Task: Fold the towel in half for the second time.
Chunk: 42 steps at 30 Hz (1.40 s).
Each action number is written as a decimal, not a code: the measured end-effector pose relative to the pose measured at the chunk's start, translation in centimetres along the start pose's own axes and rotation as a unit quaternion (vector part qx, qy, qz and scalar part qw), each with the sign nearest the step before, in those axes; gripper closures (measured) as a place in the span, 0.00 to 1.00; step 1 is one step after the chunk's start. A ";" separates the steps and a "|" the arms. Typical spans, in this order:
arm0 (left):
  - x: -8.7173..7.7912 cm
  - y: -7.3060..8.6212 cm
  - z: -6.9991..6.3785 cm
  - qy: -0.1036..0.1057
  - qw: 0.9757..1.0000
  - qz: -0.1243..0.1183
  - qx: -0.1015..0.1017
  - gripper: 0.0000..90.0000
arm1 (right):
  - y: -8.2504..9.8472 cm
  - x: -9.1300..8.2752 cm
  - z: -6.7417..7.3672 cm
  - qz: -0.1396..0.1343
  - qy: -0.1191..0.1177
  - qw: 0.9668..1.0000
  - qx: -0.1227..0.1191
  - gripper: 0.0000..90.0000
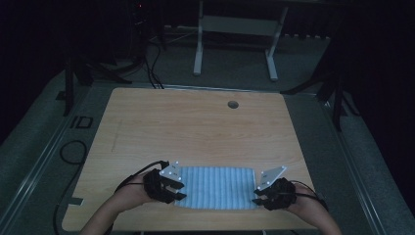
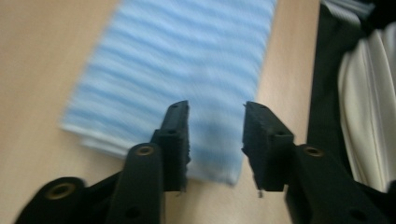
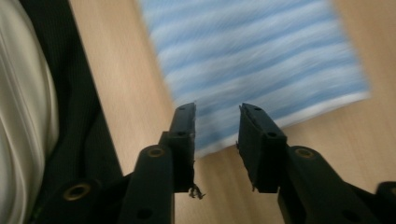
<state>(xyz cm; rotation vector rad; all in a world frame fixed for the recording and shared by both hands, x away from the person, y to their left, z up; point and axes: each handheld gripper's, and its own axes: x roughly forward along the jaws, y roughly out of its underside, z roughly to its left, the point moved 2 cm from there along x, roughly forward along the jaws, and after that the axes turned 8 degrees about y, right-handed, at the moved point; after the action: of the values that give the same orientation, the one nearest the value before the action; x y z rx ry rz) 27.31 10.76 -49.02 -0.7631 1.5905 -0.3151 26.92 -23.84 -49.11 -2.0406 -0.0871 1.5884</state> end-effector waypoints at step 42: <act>2.5 2.3 12.0 -0.049 0.992 0.060 -0.104 0.40 | -8.2 11.4 -9.2 0.050 -0.012 0.999 0.010 0.51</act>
<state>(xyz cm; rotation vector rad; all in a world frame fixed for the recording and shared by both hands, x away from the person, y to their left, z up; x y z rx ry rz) 38.11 13.60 -54.51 -0.8265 1.5834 -0.0233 41.00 -16.04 -54.02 -2.0391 0.0213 1.6676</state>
